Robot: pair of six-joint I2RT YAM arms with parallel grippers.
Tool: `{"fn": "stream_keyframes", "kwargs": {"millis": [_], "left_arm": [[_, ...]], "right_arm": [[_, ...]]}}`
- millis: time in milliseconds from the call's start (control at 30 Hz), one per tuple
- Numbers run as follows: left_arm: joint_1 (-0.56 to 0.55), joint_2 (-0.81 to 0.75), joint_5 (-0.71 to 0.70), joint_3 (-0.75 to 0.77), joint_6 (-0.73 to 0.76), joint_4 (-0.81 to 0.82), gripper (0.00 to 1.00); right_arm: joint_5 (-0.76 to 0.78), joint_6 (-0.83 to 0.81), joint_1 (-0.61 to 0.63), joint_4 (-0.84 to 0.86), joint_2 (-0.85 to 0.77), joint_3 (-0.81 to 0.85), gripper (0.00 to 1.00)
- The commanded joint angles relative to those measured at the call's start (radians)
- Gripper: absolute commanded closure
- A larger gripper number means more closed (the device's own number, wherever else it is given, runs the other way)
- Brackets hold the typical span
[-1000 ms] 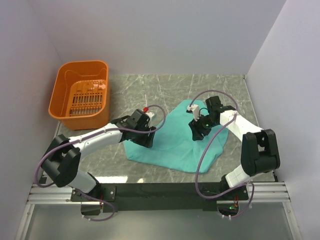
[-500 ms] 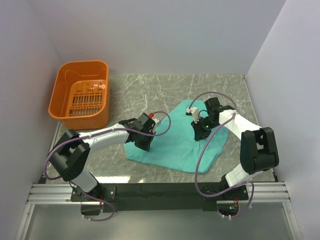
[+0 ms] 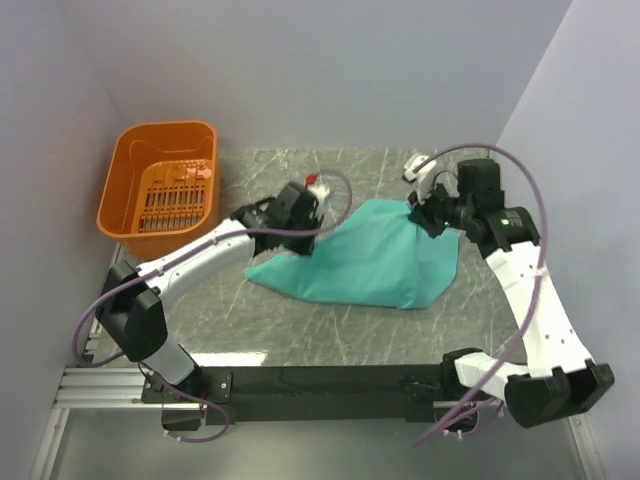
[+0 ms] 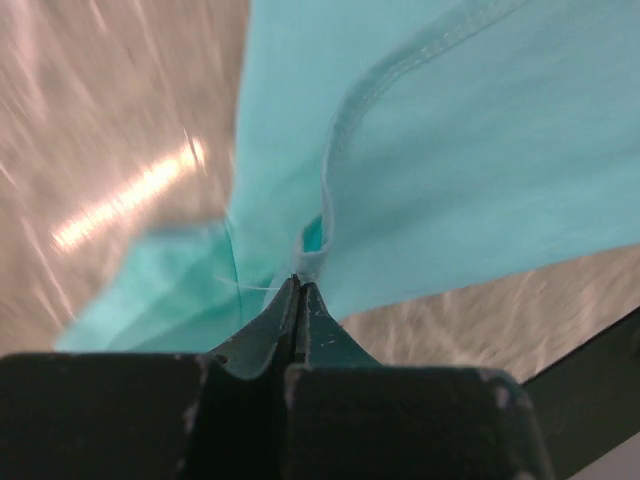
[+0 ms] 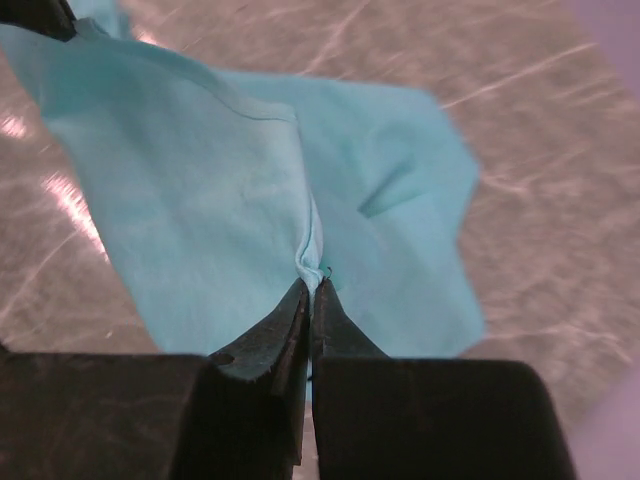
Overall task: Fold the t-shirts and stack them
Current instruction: Flatten the tshirt out
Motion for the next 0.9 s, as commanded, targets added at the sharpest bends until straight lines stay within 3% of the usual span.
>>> {"fn": "stream_keyframes", "kwargs": {"millis": [0, 133, 167, 233, 267, 333, 433, 467, 533, 733, 767, 800, 867], "left_arm": [[0.054, 0.036, -0.039, 0.196, 0.048, 0.042, 0.99], [0.111, 0.209, -0.003, 0.558, 0.041, 0.083, 1.0], [0.113, 0.298, 0.004, 0.753, 0.041, 0.094, 1.0], [0.116, 0.388, 0.01, 0.964, 0.032, 0.118, 1.0], [0.118, 0.462, 0.032, 1.151, 0.021, 0.135, 1.0], [0.116, 0.484, 0.058, 1.237, -0.017, 0.28, 1.0], [0.116, 0.359, 0.093, 1.047, -0.057, 0.667, 1.0], [0.118, 0.284, 0.098, 0.928, -0.056, 0.734, 1.0], [0.118, 0.228, 0.086, 0.854, -0.015, 0.796, 1.0], [0.239, 0.098, 0.202, 0.498, -0.024, 0.772, 1.0], [0.249, 0.099, 0.223, 0.415, -0.011, 0.769, 1.0], [0.266, 0.104, 0.237, 0.38, 0.002, 0.761, 1.0], [0.285, 0.143, 0.285, 0.302, 0.032, 0.726, 1.0]], "right_arm": [[0.172, 0.094, -0.006, 0.066, -0.021, 0.085, 1.0], [0.378, 0.166, -0.041, 0.203, 0.045, 0.229, 1.0], [0.416, 0.202, -0.056, 0.219, 0.067, 0.283, 1.0], [0.407, 0.241, -0.134, 0.209, 0.123, 0.489, 1.0], [0.389, 0.274, -0.159, 0.186, 0.14, 0.565, 1.0], [0.344, 0.293, -0.22, 0.161, 0.167, 0.781, 1.0], [0.281, 0.285, -0.231, 0.131, 0.121, 0.955, 1.0], [0.251, 0.278, -0.231, 0.132, 0.092, 0.96, 1.0], [0.107, 0.266, -0.231, 0.131, -0.024, 0.877, 1.0], [-0.303, 0.188, -0.205, 0.077, -0.282, 0.313, 1.0], [-0.334, 0.187, -0.152, 0.097, -0.301, 0.227, 1.0], [-0.311, 0.184, -0.048, 0.108, -0.312, 0.075, 1.0], [-0.227, 0.176, 0.087, 0.184, -0.317, -0.061, 1.0]]}}
